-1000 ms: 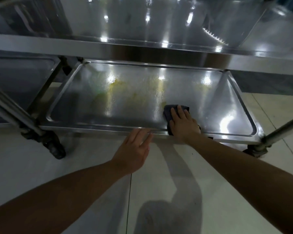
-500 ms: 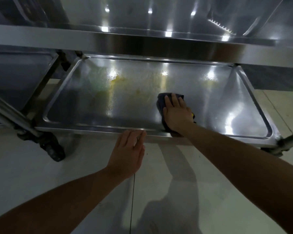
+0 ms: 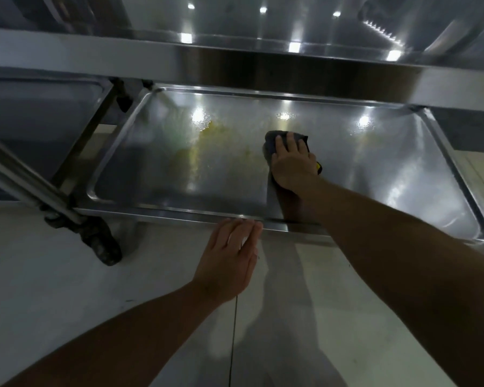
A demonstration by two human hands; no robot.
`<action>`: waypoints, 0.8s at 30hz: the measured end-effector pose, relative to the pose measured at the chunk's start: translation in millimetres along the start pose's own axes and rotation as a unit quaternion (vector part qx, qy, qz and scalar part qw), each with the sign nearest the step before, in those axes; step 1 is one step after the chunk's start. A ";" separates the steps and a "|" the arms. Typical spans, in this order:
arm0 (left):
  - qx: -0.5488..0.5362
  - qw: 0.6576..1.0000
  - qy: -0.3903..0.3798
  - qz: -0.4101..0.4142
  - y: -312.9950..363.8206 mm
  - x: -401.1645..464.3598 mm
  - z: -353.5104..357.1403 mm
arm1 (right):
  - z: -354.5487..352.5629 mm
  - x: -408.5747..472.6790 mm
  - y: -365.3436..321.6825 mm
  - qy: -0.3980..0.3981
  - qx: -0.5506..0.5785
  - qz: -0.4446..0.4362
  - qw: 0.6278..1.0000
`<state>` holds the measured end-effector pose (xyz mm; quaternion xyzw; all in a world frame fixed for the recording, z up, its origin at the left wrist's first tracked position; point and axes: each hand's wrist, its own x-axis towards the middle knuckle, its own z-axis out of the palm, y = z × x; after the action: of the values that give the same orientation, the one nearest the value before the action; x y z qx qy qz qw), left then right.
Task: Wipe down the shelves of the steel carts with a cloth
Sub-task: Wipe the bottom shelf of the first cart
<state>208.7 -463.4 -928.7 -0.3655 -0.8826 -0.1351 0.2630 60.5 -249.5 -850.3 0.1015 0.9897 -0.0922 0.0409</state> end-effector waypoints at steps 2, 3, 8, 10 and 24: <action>0.004 1.000 -0.007 0.000 0.0 0.7 -2.4 | 1.2 -11.7 1.0 0.004 -0.006 -0.007 1.000; 0.006 1.000 -0.010 0.001 0.2 0.6 -3.5 | 2.6 -19.3 2.4 0.004 -0.014 -0.013 1.000; -0.013 0.999 -0.032 0.004 -2.2 7.1 -15.6 | 10.1 -70.8 6.4 0.003 -0.061 -0.046 0.997; -0.042 0.999 -0.026 0.012 -6.1 10.0 -22.4 | 10.6 -87.4 8.0 -0.009 -0.062 -0.053 0.997; -0.009 0.991 -0.063 -0.119 -39.3 -14.8 -44.5 | 21.4 -107.2 -27.0 -0.010 -0.057 -0.107 0.993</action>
<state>205.6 -518.4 -902.2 -0.2682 -0.9332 -0.1501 0.1861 160.8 -300.3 -855.9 -0.0087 0.9981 -0.0405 0.0462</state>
